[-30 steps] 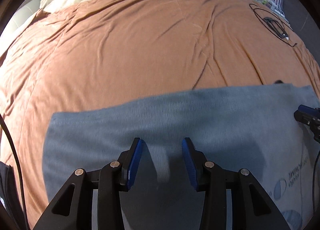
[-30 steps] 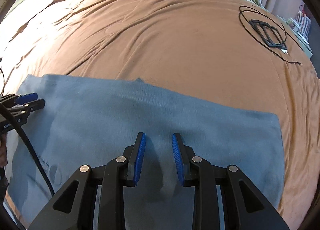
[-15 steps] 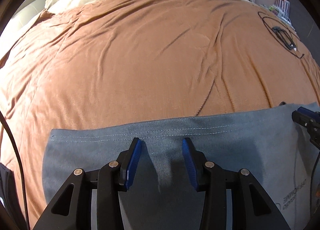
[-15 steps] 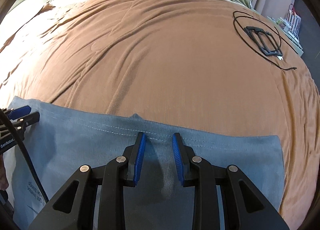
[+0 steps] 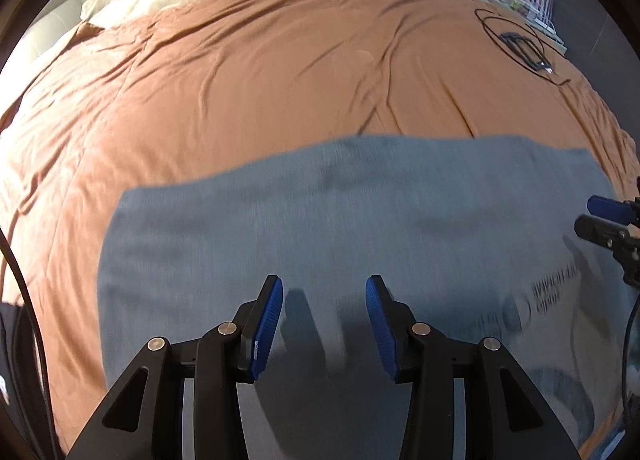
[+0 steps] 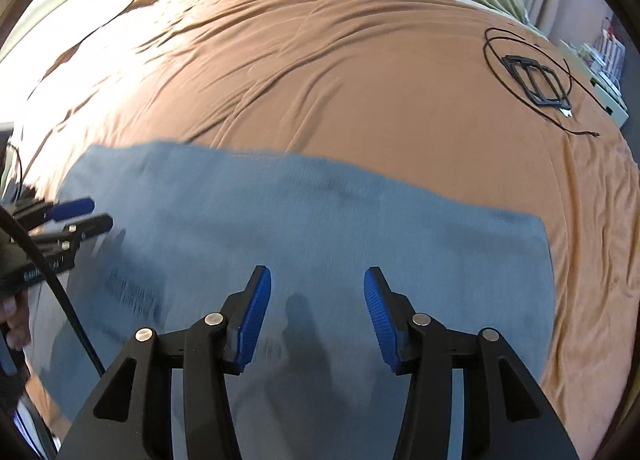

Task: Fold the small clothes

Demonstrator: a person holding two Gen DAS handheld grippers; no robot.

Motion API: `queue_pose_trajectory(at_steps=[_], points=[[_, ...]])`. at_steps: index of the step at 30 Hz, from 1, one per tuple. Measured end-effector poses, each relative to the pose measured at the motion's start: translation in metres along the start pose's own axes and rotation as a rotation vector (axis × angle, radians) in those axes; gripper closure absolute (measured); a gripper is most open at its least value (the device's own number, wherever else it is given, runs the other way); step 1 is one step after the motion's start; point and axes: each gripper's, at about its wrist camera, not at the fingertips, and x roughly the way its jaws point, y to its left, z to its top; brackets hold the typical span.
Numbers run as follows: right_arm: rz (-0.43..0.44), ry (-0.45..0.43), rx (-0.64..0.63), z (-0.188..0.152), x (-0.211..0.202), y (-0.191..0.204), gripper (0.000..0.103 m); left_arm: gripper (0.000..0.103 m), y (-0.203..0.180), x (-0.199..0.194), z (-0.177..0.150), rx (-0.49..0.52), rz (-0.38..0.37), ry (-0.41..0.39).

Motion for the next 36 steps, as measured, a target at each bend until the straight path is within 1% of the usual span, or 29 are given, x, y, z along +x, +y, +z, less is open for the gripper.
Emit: queue_pose_trajectory(at_steps=[5, 7, 9, 13, 19, 22, 25, 29, 32, 36], points=[[0.013, 0.056, -0.040, -0.036, -0.006, 0.006, 0.057, 0.056, -0.002, -0.005, -0.034, -0.011, -0.017, 0.041], [0.014, 0.065, -0.041, -0.049, -0.011, 0.005, 0.057, 0.051, -0.003, -0.009, -0.046, -0.012, -0.017, 0.040], [0.008, 0.071, -0.048, -0.062, -0.015, 0.007, 0.057, 0.049, -0.004, -0.013, -0.057, -0.008, -0.011, 0.035], [-0.015, 0.066, -0.063, -0.086, -0.026, 0.013, 0.057, 0.049, -0.007, -0.022, -0.081, 0.000, 0.000, 0.037], [-0.047, 0.028, -0.083, -0.121, -0.047, 0.022, 0.057, 0.049, -0.011, -0.035, -0.111, 0.026, 0.018, 0.033], [-0.058, 0.022, -0.084, -0.134, -0.055, 0.026, 0.057, 0.046, -0.013, -0.040, -0.127, 0.033, 0.023, 0.032], [-0.066, 0.016, -0.088, -0.147, -0.068, 0.024, 0.057, 0.042, -0.016, -0.045, -0.144, 0.041, 0.027, 0.030], [-0.082, 0.023, -0.105, -0.166, -0.083, 0.021, 0.057, 0.041, -0.014, -0.054, -0.165, 0.048, 0.028, 0.020], [-0.083, 0.038, -0.091, -0.185, -0.091, 0.014, 0.057, 0.040, -0.007, -0.061, -0.178, 0.029, 0.018, 0.014], [-0.086, 0.040, -0.069, -0.201, -0.100, 0.002, 0.057, 0.039, 0.006, -0.069, -0.194, 0.000, 0.001, 0.008]])
